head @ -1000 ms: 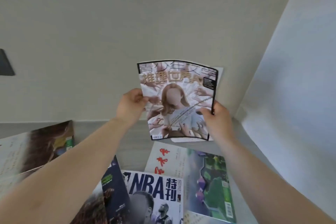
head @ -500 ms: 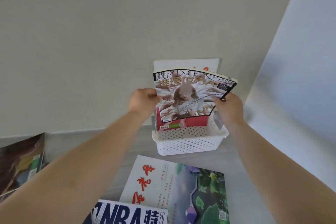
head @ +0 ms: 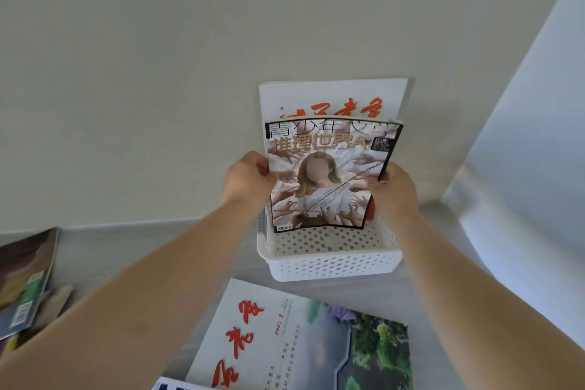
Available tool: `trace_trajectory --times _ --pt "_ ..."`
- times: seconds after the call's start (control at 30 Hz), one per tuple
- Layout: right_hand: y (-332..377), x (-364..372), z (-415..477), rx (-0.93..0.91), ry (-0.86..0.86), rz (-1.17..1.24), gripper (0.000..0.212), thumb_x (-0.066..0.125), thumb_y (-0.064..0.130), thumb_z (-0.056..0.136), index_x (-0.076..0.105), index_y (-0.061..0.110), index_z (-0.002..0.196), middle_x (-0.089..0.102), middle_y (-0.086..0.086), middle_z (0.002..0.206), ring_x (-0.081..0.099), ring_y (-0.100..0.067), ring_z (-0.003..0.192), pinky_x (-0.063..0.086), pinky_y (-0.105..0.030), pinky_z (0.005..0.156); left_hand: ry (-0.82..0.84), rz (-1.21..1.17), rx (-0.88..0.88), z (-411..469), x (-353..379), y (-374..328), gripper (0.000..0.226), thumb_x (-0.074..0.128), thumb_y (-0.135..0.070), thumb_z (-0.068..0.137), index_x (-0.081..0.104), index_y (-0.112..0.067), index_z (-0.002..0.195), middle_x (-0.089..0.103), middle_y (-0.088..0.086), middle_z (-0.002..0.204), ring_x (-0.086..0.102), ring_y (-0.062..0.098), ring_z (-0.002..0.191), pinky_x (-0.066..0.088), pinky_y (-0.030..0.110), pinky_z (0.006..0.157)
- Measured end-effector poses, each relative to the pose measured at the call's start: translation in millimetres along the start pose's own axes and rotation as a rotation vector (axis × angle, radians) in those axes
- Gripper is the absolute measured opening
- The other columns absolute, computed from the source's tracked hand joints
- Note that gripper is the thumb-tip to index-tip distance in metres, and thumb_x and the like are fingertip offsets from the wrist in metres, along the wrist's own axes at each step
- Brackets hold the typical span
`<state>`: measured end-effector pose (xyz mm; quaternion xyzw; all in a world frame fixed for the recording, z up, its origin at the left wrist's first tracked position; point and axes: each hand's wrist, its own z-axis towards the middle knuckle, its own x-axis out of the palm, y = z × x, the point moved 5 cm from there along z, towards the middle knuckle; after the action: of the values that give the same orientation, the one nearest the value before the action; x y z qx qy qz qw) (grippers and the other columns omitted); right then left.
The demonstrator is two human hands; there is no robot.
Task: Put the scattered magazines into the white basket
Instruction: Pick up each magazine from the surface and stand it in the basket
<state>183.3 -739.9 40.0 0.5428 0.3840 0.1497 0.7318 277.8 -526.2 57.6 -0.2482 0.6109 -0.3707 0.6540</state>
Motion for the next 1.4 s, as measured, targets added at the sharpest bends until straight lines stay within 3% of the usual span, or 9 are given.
trace_trajectory --times 0.17,0.33,0.47,0.7,0.8,0.93,1.07,1.2,1.4 --pt "4.0 8.1 6.1 -0.086 -0.038 0.026 0.035 0.043 -0.008 0.081 0.048 0.025 0.071 0.059 -0.002 0.085 0.057 0.01 0.05 0.038 -0.006 0.042 -0.008 -0.052 -0.07 7.1 10.7 0.5 0.044 0.063 -0.019 0.079 0.042 -0.011 0.117 0.056 0.007 0.107 0.054 0.025 0.088 0.038 0.027 0.07" --pt "-3.9 19.0 7.9 -0.123 0.08 0.053 0.036 0.038 -0.014 0.077 0.052 0.016 0.091 0.056 -0.019 0.107 0.068 -0.016 0.082 0.052 -0.033 0.062 0.032 0.073 -0.064 16.2 21.1 3.0 0.024 0.046 -0.017 0.087 0.054 -0.009 0.108 0.064 0.01 0.108 0.056 0.028 0.086 0.038 0.028 0.067" --pt "-8.6 24.3 1.6 -0.119 0.162 0.029 0.04 0.042 -0.011 0.078 0.046 0.02 0.104 0.063 -0.002 0.098 0.055 -0.006 0.06 0.037 -0.015 0.04 0.04 0.166 -0.033 22.5 24.1 6.2 0.027 0.041 -0.019 0.089 0.06 -0.012 0.108 0.066 0.009 0.108 0.058 0.029 0.09 0.039 0.028 0.067" --pt "-4.5 30.2 -2.7 -0.162 0.216 -0.038 0.039 0.046 -0.007 0.077 0.04 0.023 0.1 0.056 -0.008 0.113 0.048 -0.004 0.068 0.035 -0.006 0.043 0.112 0.283 -0.018 20.5 18.5 5.9 0.031 0.04 -0.027 0.092 0.058 -0.011 0.11 0.064 0.013 0.107 0.052 0.026 0.079 0.038 0.029 0.066" --pt "0.0 17.4 -7.4 -0.173 0.121 -0.047 0.052 0.049 -0.005 0.08 0.037 0.014 0.126 0.045 -0.002 0.128 0.051 0.009 0.102 0.042 -0.005 0.08 0.155 0.243 -0.072 14.9 8.1 11.6 0.048 0.043 -0.038 0.09 0.043 -0.012 0.129 0.058 0.011 0.125 0.054 0.028 0.104 0.041 0.032 0.084" --pt "11.8 4.9 -30.7 -0.15 0.021 -0.196 0.066 0.052 0.005 0.083 0.022 0.016 0.14 0.024 -0.007 0.15 0.024 -0.021 0.137 0.026 -0.037 0.111 0.124 0.041 -0.121 -16.8 -22.2 28.5 0.047 0.051 -0.032 0.087 0.045 -0.013 0.129 0.057 0.006 0.128 0.051 0.023 0.117 0.041 0.029 0.094" --pt "41.4 -5.1 -103.7 -0.397 -0.087 -0.046 0.033 0.05 0.0 0.083 0.05 0.009 0.114 0.054 -0.008 0.114 0.051 -0.014 0.1 0.032 0.0 0.082 0.177 -0.092 -0.089 -84.6 -63.2 63.0 0.03 0.05 0.0 0.084 0.061 -0.008 0.11 0.064 0.006 0.113 0.057 0.016 0.1 0.037 0.011 0.078" --pt "31.1 29.4 -199.4 -0.379 0.254 -0.083 0.021 0.049 0.007 0.084 0.055 0.024 0.095 0.056 0.018 0.09 0.051 0.009 0.086 0.041 -0.007 0.082 0.222 -0.102 -0.217 -162.3 -109.3 124.9 0.029 0.049 0.008 0.082 0.066 -0.012 0.097 0.063 0.001 0.102 0.058 0.017 0.097 0.04 0.024 0.088" --pt "-17.4 99.0 -305.2 -0.144 0.756 -0.354 0.039 0.047 0.016 0.09 0.044 0.018 0.129 0.048 0.004 0.134 0.04 -0.008 0.124 0.027 -0.02 0.105 0.143 0.246 -0.283 -264.8 -160.2 201.0 0.036 0.057 -0.018 0.084 0.054 -0.019 0.119 0.054 0.003 0.13 0.052 0.017 0.11 0.039 0.027 0.093"
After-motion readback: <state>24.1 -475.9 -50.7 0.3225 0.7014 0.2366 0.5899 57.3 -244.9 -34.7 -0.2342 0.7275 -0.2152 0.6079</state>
